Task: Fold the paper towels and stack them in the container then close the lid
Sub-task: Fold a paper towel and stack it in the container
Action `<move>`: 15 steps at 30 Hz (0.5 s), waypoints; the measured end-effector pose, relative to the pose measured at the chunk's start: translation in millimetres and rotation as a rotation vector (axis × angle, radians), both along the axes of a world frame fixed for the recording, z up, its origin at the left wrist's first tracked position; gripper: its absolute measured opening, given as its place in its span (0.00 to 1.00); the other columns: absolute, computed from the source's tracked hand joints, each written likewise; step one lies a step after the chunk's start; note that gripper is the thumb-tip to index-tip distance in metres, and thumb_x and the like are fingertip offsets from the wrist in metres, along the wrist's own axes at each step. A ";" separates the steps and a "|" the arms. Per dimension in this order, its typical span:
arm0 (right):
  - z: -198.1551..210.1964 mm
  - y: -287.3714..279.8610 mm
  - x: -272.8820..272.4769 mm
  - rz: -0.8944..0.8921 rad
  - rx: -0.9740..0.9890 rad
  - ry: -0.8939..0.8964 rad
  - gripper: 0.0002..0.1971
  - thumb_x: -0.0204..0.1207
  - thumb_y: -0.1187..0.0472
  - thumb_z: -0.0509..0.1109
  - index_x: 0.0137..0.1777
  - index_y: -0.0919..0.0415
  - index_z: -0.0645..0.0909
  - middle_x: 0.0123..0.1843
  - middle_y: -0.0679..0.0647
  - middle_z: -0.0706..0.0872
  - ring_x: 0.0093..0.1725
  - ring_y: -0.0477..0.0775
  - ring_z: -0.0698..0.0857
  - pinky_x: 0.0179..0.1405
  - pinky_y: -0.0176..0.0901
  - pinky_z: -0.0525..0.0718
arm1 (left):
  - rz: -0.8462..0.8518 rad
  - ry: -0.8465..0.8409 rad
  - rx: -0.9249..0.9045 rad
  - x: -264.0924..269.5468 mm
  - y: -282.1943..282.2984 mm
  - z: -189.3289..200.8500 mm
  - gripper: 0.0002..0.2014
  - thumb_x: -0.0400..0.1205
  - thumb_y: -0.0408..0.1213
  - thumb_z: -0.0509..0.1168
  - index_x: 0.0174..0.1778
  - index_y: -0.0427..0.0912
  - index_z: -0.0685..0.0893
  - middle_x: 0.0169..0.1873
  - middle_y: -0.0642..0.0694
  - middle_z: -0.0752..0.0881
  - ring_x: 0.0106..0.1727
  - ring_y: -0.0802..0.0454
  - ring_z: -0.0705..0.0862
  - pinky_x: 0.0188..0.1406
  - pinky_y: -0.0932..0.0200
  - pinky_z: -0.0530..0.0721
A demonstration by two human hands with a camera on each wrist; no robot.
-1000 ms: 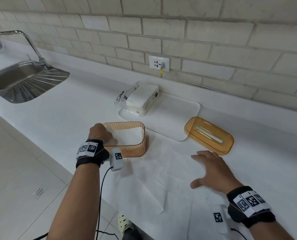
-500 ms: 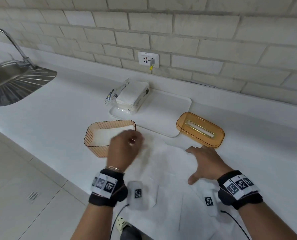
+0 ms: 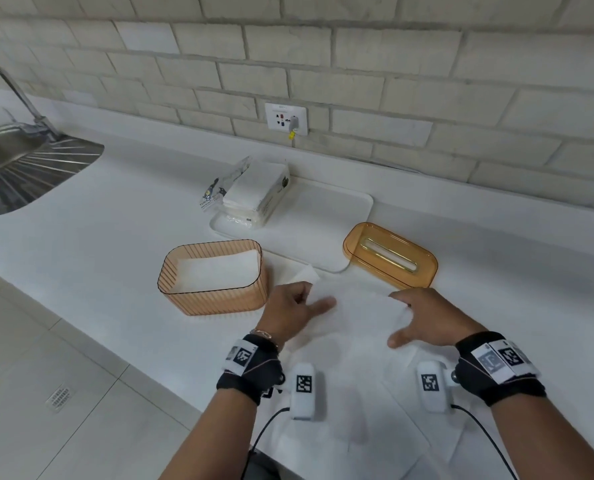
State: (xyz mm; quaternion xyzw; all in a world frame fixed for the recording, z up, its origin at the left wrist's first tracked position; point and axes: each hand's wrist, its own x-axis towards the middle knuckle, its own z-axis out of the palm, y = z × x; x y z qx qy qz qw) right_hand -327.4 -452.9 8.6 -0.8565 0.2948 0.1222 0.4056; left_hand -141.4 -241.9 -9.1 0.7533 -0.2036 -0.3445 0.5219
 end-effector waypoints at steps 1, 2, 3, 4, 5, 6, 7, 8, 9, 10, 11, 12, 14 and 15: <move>-0.4 -3.6 -4.0 -0.005 -0.003 0.033 0.38 0.62 0.59 0.93 0.74 0.50 0.83 0.70 0.37 0.82 0.74 0.47 0.83 0.72 0.38 0.79 | 0.057 0.125 -0.098 2.1 2.3 6.2 0.26 0.70 0.50 0.86 0.50 0.30 0.90 0.44 0.40 0.94 0.45 0.44 0.90 0.49 0.44 0.91; -0.5 -7.0 -7.7 -0.011 -0.004 0.034 0.34 0.65 0.61 0.91 0.71 0.48 0.84 0.69 0.39 0.84 0.71 0.47 0.85 0.67 0.34 0.81 | 0.119 0.258 -0.192 3.5 4.5 13.2 0.21 0.74 0.43 0.84 0.54 0.31 0.91 0.50 0.38 0.94 0.50 0.40 0.92 0.52 0.44 0.92; -1.8 -10.7 -10.3 -0.008 -0.011 0.031 0.27 0.67 0.61 0.90 0.64 0.44 0.86 0.66 0.40 0.88 0.66 0.45 0.89 0.58 0.27 0.82 | 0.172 0.396 -0.282 4.9 7.6 20.2 0.18 0.76 0.38 0.81 0.58 0.32 0.91 0.55 0.34 0.94 0.55 0.35 0.92 0.56 0.41 0.92; -1.5 -13.0 -12.3 -0.010 -0.023 0.030 0.21 0.69 0.59 0.89 0.59 0.43 0.88 0.61 0.41 0.92 0.61 0.44 0.91 0.49 0.24 0.82 | 0.208 0.528 -0.359 7.0 10.8 23.3 0.19 0.77 0.36 0.79 0.63 0.33 0.90 0.59 0.32 0.93 0.60 0.32 0.92 0.61 0.36 0.91; -3.8 -14.7 -13.4 -0.040 -0.026 0.022 0.19 0.70 0.57 0.89 0.58 0.45 0.90 0.59 0.43 0.93 0.60 0.44 0.91 0.48 0.23 0.82 | 0.222 0.613 -0.421 7.9 14.1 25.1 0.22 0.78 0.37 0.79 0.68 0.35 0.88 0.63 0.31 0.91 0.64 0.30 0.90 0.65 0.31 0.88; -4.8 -14.9 -13.4 -0.074 -0.029 -0.001 0.21 0.70 0.53 0.88 0.63 0.49 0.91 0.63 0.45 0.93 0.63 0.46 0.90 0.55 0.27 0.83 | 0.243 0.645 -0.452 9.3 16.4 25.1 0.24 0.79 0.39 0.79 0.71 0.36 0.87 0.66 0.31 0.90 0.67 0.30 0.89 0.70 0.28 0.85; -3.8 -14.8 -12.9 -0.112 -0.031 -0.029 0.27 0.70 0.49 0.88 0.69 0.53 0.89 0.69 0.46 0.90 0.68 0.48 0.88 0.63 0.32 0.82 | 0.275 0.635 -0.453 10.5 17.2 23.1 0.25 0.80 0.42 0.79 0.72 0.37 0.87 0.67 0.32 0.89 0.68 0.31 0.88 0.72 0.29 0.83; -1.4 -14.2 -12.7 -0.143 -0.037 -0.069 0.31 0.71 0.48 0.87 0.73 0.56 0.87 0.73 0.46 0.86 0.73 0.51 0.84 0.68 0.37 0.79 | 0.306 0.601 -0.434 11.1 17.1 22.3 0.26 0.80 0.45 0.79 0.72 0.38 0.87 0.66 0.33 0.90 0.68 0.32 0.89 0.72 0.30 0.83; 1.8 -14.2 -12.6 -0.187 -0.038 -0.105 0.34 0.71 0.47 0.86 0.76 0.58 0.84 0.73 0.46 0.84 0.76 0.53 0.82 0.69 0.39 0.76 | 0.320 0.563 -0.418 11.2 16.7 22.7 0.27 0.79 0.46 0.79 0.72 0.40 0.87 0.65 0.35 0.91 0.66 0.34 0.90 0.69 0.33 0.86; 3.7 -15.8 -12.9 -0.230 -0.034 -0.145 0.35 0.71 0.47 0.86 0.77 0.58 0.83 0.72 0.46 0.84 0.76 0.54 0.81 0.69 0.40 0.75 | 0.325 0.545 -0.404 10.9 16.3 24.0 0.28 0.79 0.45 0.79 0.74 0.40 0.86 0.65 0.35 0.91 0.63 0.36 0.91 0.63 0.37 0.89; 5.6 -17.7 -13.3 -0.262 -0.025 -0.191 0.35 0.71 0.46 0.86 0.76 0.57 0.84 0.72 0.47 0.85 0.76 0.54 0.82 0.69 0.41 0.76 | 0.312 0.546 -0.403 9.9 16.2 26.4 0.27 0.79 0.43 0.79 0.73 0.39 0.86 0.64 0.34 0.91 0.61 0.37 0.92 0.56 0.41 0.92; 8.2 -20.1 -13.5 -0.286 -0.025 -0.251 0.33 0.70 0.45 0.86 0.74 0.55 0.86 0.71 0.47 0.87 0.74 0.53 0.84 0.69 0.43 0.79 | 0.288 0.553 -0.397 8.9 16.7 28.0 0.26 0.78 0.42 0.78 0.72 0.36 0.86 0.64 0.32 0.91 0.58 0.36 0.93 0.51 0.43 0.93; 12.6 -23.6 -14.5 -0.342 -0.024 -0.349 0.31 0.68 0.41 0.86 0.69 0.50 0.89 0.66 0.45 0.92 0.68 0.51 0.89 0.71 0.48 0.84 | 0.199 0.589 -0.377 6.0 19.0 32.3 0.26 0.78 0.42 0.79 0.69 0.32 0.87 0.61 0.29 0.91 0.55 0.35 0.93 0.48 0.44 0.93; 15.7 -23.9 -14.8 -0.373 -0.002 -0.388 0.31 0.67 0.39 0.86 0.69 0.49 0.89 0.65 0.44 0.92 0.67 0.50 0.89 0.71 0.51 0.85 | 0.154 0.612 -0.383 5.0 20.4 31.7 0.27 0.77 0.43 0.81 0.68 0.32 0.88 0.60 0.29 0.91 0.55 0.34 0.93 0.50 0.42 0.93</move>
